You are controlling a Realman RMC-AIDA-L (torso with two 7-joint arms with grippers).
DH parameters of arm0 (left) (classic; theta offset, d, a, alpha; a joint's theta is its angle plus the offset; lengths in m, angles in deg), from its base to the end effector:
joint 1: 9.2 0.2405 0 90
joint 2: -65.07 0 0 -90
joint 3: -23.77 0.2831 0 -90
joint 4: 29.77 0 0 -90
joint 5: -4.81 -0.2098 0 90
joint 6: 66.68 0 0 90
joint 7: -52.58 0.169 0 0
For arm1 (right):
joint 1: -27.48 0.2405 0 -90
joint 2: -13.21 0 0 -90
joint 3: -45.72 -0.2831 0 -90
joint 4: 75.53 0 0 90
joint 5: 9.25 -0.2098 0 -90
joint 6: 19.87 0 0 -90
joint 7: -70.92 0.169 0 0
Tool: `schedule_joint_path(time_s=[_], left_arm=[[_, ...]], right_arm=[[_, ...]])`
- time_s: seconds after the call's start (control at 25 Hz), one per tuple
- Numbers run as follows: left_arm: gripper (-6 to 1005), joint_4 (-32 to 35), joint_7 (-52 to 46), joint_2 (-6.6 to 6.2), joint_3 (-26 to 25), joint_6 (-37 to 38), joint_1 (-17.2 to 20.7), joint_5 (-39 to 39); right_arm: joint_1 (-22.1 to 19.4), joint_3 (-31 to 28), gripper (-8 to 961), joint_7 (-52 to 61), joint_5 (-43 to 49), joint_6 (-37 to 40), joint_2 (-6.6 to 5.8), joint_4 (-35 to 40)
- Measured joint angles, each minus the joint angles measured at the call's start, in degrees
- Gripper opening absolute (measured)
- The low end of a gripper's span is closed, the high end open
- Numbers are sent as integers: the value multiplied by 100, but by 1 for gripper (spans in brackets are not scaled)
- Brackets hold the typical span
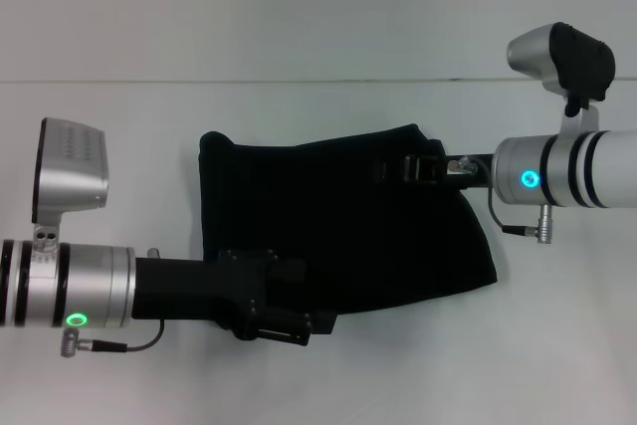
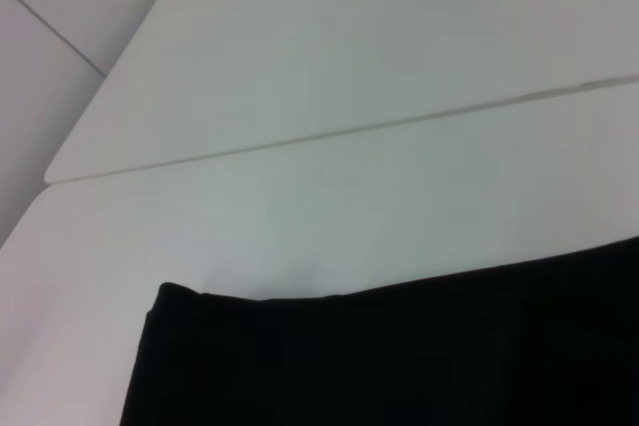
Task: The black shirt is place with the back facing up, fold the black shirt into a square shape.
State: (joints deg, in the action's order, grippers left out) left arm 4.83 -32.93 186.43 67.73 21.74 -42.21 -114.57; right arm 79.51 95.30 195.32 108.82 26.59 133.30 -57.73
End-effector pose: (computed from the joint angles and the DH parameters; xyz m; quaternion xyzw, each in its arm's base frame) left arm -0.2571 0.3377 -0.0775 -0.9432 -0.2573 -0.2056 0.0443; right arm 0.2268 0.4601 -0.1120 -0.8019 0.5387 0.1554 0.2064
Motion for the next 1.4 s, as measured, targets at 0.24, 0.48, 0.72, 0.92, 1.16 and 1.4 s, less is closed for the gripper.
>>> schedule_joint_path(time_s=[0.24,0.48,0.72,0.92,1.16,1.4], left_arm=[[948,-36,-6,3,6,-8,-8,-38],[949,-52,3,2,-19,-16,-11,-42],[949,-52,-13,1,-19,-23,-13,-22],[949,-50,-16,1,-20,-29,-21,-6],[949,-53,-26,2,-19,-29,-22,0],[948,-64,-27,10,-19,-32,-22,3]], right_arm=[[35,0,303,-22,-9,-55,11,-24],[14,-6,102,-412,-274,-36,9,-26],[-39,-50,14,-646,-507,-19,-30,30],[-106,-58,13,-637,-507,-38,-54,97],[-170,-58,14,-586,-507,-64,-67,127],[-292,-105,13,-591,-590,-131,-47,141]])
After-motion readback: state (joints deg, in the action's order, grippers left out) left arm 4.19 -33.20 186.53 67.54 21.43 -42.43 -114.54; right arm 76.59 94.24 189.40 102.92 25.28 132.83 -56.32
